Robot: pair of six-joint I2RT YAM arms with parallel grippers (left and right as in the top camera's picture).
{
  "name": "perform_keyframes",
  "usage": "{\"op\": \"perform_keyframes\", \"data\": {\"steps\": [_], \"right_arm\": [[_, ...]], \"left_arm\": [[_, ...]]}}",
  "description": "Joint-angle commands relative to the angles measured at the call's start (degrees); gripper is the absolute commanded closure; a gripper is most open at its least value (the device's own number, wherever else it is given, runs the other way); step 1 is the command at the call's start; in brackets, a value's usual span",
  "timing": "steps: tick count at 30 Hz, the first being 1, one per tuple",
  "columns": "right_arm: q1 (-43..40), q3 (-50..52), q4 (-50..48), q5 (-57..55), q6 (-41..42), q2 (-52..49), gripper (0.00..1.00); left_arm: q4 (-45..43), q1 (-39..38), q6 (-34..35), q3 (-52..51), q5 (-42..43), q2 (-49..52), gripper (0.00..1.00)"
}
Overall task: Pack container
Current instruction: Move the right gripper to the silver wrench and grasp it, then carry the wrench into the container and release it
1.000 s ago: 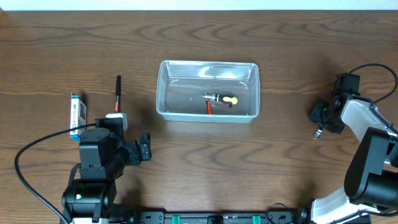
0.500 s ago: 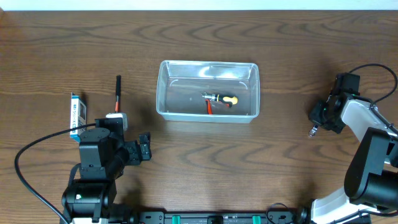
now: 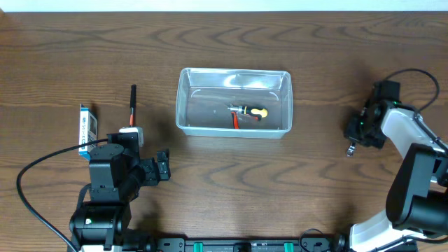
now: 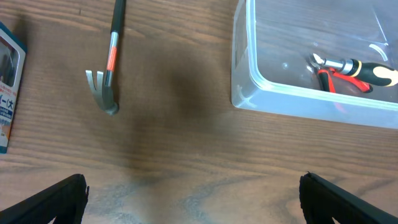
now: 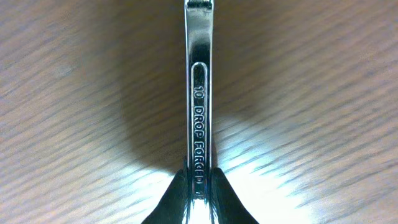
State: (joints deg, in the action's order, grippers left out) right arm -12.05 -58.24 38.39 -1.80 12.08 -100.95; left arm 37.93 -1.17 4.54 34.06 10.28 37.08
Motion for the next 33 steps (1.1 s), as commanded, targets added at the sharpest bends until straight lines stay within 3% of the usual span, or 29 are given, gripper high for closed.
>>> {"op": "perform_keyframes", "data": {"steps": [1, 8, 11, 16, 33], "right_arm": [[5.2, -8.9, 2.6, 0.3, -9.1, 6.9, 0.99], [21.3, -23.9, 10.6, 2.8, -34.2, 10.6, 0.99], [29.5, -24.8, 12.3, 5.5, -48.1, 10.4, 0.99], [38.0, -24.8, 11.6, 5.5, -59.9, 6.6, 0.99], [40.0, -24.8, 5.1, 10.7, -62.9, -14.4, 0.99]], "left_arm": [[0.0, 0.3, 0.5, 1.0, -0.5, -0.1, 0.02], [0.0, 0.3, 0.5, 1.0, -0.5, -0.1, 0.02], [0.0, 0.3, 0.5, 1.0, -0.5, -0.1, 0.02], [0.0, 0.3, 0.5, 1.0, -0.4, -0.1, 0.02], [0.0, 0.3, 0.5, 1.0, -0.5, -0.1, 0.02]]}}
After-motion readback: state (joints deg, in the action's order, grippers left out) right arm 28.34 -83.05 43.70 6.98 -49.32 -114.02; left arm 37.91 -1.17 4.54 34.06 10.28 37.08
